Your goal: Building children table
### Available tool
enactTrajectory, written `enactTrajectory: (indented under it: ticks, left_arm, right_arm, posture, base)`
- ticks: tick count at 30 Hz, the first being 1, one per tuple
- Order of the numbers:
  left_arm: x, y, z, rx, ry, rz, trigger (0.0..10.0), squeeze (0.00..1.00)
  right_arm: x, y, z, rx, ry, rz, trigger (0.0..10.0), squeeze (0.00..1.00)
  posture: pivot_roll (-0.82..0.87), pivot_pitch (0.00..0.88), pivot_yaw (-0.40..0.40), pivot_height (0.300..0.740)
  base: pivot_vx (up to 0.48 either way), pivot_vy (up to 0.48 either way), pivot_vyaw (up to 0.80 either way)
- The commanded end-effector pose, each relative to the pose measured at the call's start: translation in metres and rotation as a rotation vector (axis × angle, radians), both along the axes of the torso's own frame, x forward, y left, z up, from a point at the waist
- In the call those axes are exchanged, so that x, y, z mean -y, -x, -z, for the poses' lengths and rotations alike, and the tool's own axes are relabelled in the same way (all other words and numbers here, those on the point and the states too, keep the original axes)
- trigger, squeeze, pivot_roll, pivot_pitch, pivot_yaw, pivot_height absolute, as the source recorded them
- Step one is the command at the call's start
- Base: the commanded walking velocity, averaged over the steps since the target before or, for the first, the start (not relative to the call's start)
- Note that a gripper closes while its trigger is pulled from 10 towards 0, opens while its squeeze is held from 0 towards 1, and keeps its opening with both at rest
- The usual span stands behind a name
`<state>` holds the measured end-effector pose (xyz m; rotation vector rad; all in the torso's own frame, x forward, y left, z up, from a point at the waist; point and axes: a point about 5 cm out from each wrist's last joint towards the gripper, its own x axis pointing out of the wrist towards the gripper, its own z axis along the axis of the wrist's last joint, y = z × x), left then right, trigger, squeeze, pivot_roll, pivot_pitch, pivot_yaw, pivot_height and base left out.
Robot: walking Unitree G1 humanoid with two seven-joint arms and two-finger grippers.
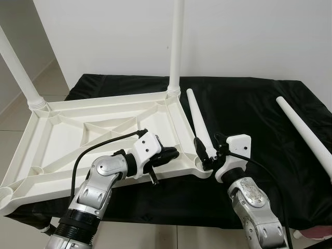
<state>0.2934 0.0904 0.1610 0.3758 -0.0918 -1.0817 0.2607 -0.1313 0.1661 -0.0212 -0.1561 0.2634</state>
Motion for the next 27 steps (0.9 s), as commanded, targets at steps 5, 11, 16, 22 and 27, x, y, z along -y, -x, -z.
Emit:
enactTrajectory:
  ticks: [5, 11, 16, 22, 27]
  left_arm:
    - [0.0012, -0.0086, 0.0009, 0.027, 0.002, -0.120, 10.0, 0.00]
    - [0.0012, -0.0086, 0.0009, 0.027, 0.002, -0.120, 10.0, 0.00]
    - [0.0012, -0.0086, 0.0009, 0.027, 0.002, -0.120, 10.0, 0.00]
    - [0.0012, -0.0086, 0.0009, 0.027, 0.002, -0.120, 10.0, 0.00]
    - [0.0012, -0.0086, 0.0009, 0.027, 0.002, -0.120, 10.0, 0.00]
  right_arm:
    - [0.0012, 0.0002, -0.0017, -0.001, -0.013, 0.006, 10.0, 0.00]
    - [0.0012, 0.0002, -0.0017, -0.001, -0.013, 0.006, 10.0, 0.00]
    - [0.0012, 0.0002, -0.0017, -0.001, -0.013, 0.006, 10.0, 0.00]
    - [0.0012, 0.0002, -0.0017, -0.001, -0.013, 0.006, 10.0, 0.00]
    - [0.0012, 0.0002, -0.0017, -0.001, -0.013, 0.006, 10.0, 0.00]
  posture:
    - [-0.01, 0.122, -0.023, 0.740]
    - [-0.01, 0.122, -0.023, 0.740]
    - [-0.01, 0.122, -0.023, 0.740]
    - [-0.01, 0.122, -0.023, 0.740]
    - [-0.01, 0.122, -0.023, 0.740]
  base:
    - [0.000, 0.000, 0.00]
    - [0.000, 0.000, 0.00]
    - [0.000, 0.000, 0.00]
    - [0.000, 0.000, 0.00]
    - [0.000, 0.000, 0.00]
